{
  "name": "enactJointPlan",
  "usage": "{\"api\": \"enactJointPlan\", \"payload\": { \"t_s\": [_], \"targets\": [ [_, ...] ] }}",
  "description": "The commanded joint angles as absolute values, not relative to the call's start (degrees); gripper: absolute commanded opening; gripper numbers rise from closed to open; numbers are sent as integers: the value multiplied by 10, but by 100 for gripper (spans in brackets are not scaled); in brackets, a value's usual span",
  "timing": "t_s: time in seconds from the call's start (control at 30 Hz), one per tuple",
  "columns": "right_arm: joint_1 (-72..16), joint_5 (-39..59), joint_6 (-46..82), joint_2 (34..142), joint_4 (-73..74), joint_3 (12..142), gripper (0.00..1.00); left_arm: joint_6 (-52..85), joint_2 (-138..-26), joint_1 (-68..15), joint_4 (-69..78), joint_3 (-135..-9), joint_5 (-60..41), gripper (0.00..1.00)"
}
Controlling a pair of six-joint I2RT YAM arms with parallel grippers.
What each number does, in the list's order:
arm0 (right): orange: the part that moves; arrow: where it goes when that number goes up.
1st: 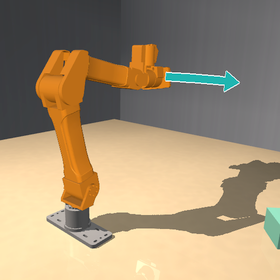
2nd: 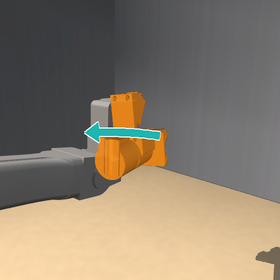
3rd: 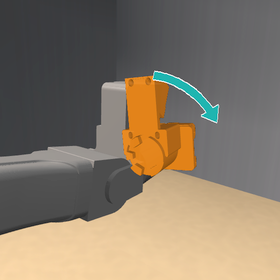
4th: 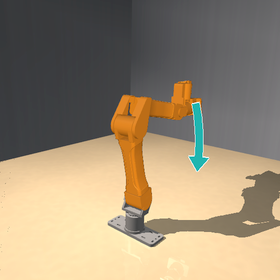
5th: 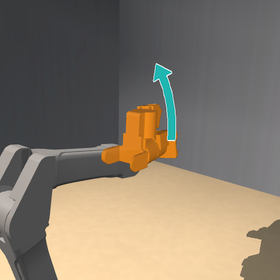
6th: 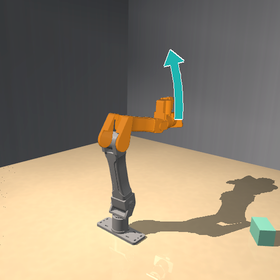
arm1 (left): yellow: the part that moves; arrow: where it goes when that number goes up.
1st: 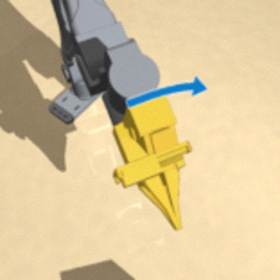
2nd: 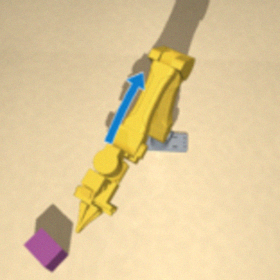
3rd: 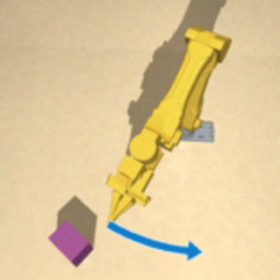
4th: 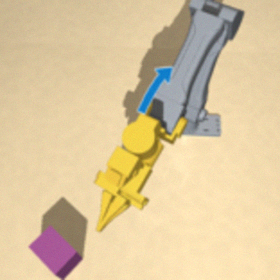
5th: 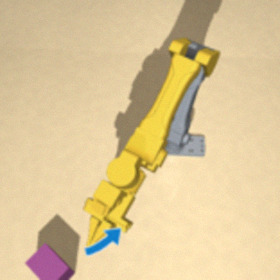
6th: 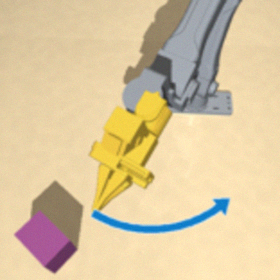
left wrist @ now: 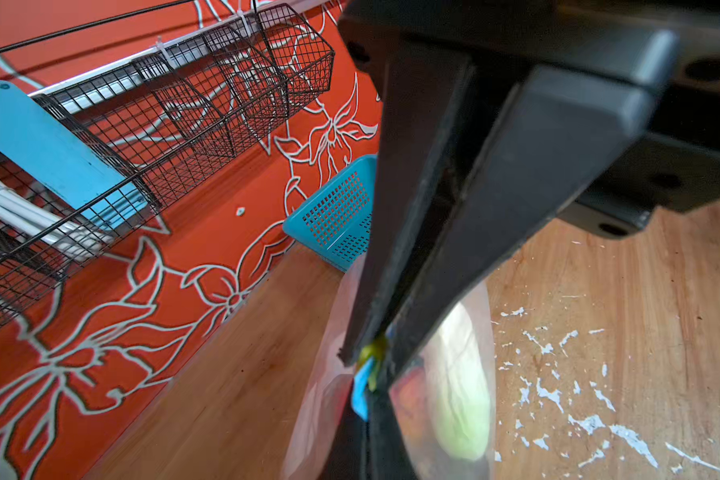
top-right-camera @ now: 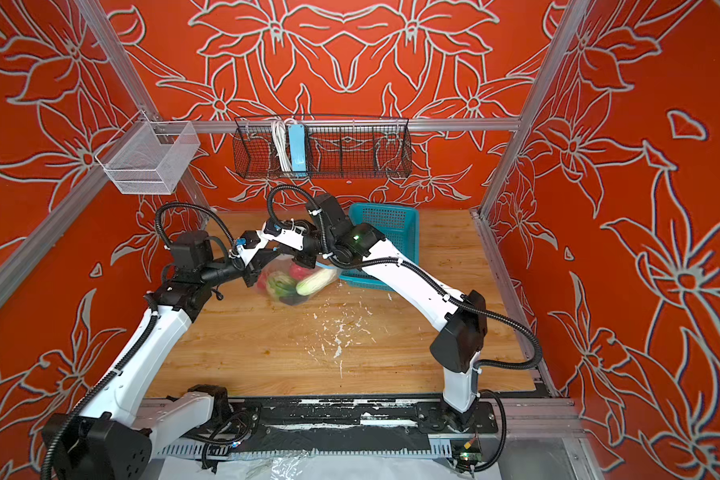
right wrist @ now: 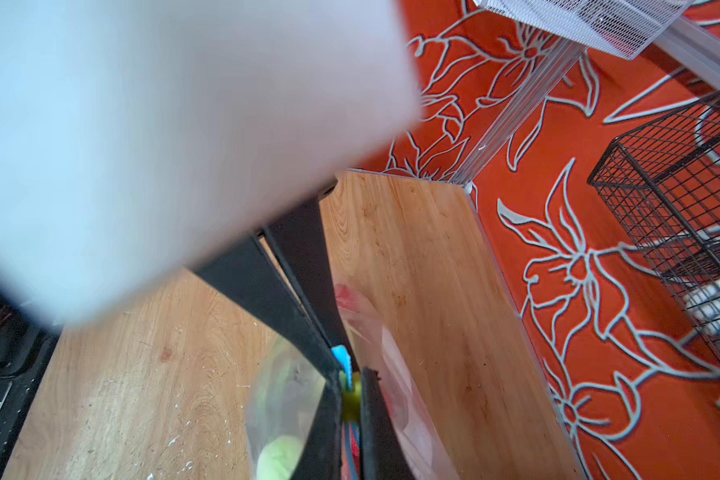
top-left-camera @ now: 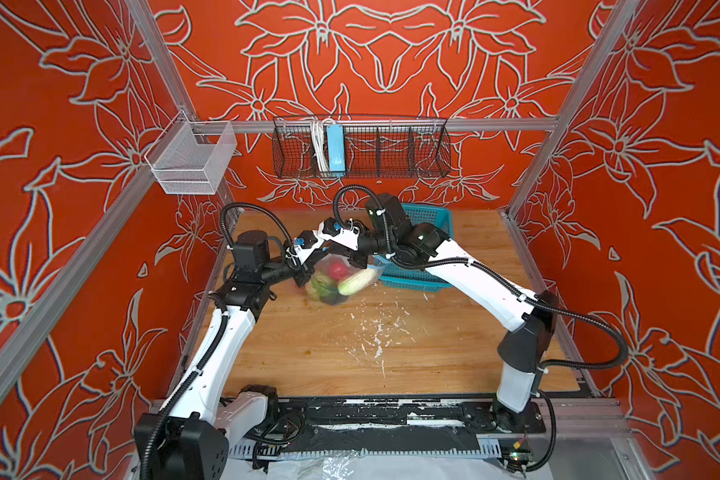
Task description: Place the food in the zip-top bag and seal the zipper
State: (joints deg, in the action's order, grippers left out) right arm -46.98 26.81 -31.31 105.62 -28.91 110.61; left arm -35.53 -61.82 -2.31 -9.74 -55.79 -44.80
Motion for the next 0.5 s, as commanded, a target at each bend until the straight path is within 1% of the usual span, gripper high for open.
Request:
{"api": "enactJointPlan", "payload": {
  "t_s": [0.0, 0.27, 0.37, 0.47],
  "targets": [
    [-474, 282, -320, 1048, -308, 1109, 0, -340, -607, -30, -60, -558, -453, 0],
    [-462, 269, -338, 1051, -339, 1106, 0, -327, -601, -33, -54, -555, -458, 0],
    [-455, 292, -349, 1053, -363, 1112, 0, -315, -601, -35, -46, -553, -458, 0],
    [-452, 289, -352, 1059, -383, 1124, 0, -311, -598, -37, -44, -554, -452, 0]
  ]
}}
